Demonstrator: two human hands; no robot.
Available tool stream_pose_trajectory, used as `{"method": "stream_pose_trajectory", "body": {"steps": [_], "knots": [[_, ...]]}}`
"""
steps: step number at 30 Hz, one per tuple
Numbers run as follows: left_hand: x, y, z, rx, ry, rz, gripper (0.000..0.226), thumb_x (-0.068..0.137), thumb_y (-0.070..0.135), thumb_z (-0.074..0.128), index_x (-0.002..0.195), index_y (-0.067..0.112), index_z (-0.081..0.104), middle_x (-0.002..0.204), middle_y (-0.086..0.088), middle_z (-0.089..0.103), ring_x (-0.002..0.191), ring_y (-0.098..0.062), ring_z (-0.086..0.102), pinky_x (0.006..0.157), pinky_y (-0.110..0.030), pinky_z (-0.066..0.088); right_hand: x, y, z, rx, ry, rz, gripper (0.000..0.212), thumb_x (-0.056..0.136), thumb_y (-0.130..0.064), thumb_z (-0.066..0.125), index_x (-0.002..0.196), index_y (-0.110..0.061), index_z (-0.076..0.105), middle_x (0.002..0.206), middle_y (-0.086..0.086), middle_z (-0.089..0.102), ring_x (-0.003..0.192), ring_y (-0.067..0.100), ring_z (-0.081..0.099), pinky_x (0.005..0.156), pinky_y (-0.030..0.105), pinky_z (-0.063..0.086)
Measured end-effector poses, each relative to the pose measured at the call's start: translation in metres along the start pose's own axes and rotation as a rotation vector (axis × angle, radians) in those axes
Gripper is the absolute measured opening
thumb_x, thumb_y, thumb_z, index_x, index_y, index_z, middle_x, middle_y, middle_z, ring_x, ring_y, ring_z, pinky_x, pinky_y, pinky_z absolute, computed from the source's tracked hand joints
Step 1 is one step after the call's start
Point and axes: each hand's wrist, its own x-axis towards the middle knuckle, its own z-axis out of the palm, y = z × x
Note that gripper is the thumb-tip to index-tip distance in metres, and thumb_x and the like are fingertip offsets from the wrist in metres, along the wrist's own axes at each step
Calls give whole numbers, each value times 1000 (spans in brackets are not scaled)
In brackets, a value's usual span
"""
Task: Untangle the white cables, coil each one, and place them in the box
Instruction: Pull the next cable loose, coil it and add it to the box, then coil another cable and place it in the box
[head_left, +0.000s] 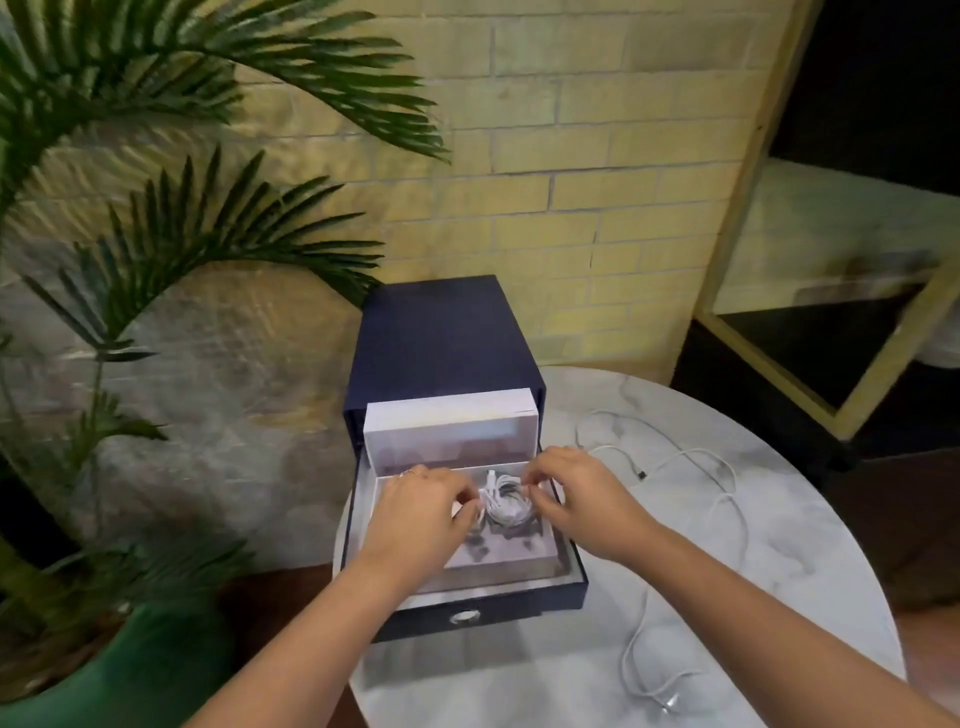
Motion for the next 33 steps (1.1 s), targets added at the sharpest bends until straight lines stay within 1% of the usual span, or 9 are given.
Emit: {"method": "stream_pose_trajectory", "body": {"steps": [7,10,13,15,20,24,27,30,33], "knots": [[26,81,25,-219,-52,121,12,91,30,56,94,28,68,95,14,67,90,-13,54,80,-25,38,-43,70,-51,-5,-1,141,7,88,-18,61,91,-21,66,90,-9,63,83,4,56,72,12,41],[36,121,46,-299,-89,170,11,91,28,57,95,25,68,95,12,66,87,-10,53,78,-21,36,-63,106,-65,-17,-33,178,8,88,-16,61,91,-19,67,90,-8,64,81,4,56,72,15,44],[41,151,70,-367,-168,173,12,91,28,57,96,25,68,97,12,66,82,-5,49,82,-22,41,-80,140,-68,-20,-85,228,9,88,-17,60,93,-19,68,90,-8,64,81,6,58,73,18,46],[41,166,93,-381,-241,141,12,91,30,56,96,28,67,97,14,66,83,-3,50,83,-23,43,-92,163,-65,-32,-133,252,10,90,-19,59,95,-20,67,91,-9,62,81,6,57,72,15,43],[29,197,144,-381,-406,40,14,90,28,54,97,29,67,97,14,63,82,-1,52,75,-18,41,-126,219,-44,-103,-393,272,27,92,-11,52,111,-23,67,111,-2,59,104,15,55,86,25,44],[20,208,171,-372,-520,-58,18,89,23,55,101,25,69,103,8,66,90,-10,58,81,-21,45,-147,239,-18,-135,-523,186,49,87,2,45,122,-25,63,130,2,48,113,24,48,93,30,41],[13,212,188,-357,-577,-130,21,89,22,55,105,23,68,105,6,67,92,-12,61,82,-23,47,-154,249,-2,-194,-525,156,44,90,-4,48,122,-30,63,135,3,42,114,25,43,91,36,43],[8,214,200,-344,-617,-183,22,91,25,55,109,24,67,106,8,66,95,-11,60,82,-21,46,-156,256,5,-263,-506,94,31,91,-13,54,114,-28,66,130,4,43,112,26,42,83,32,40],[8,218,204,-337,-595,-204,22,91,23,52,107,24,67,103,9,65,94,-11,60,79,-21,46,-154,263,5,-285,-472,35,22,90,-15,55,107,-22,67,122,5,48,107,28,44,74,31,33]]}}
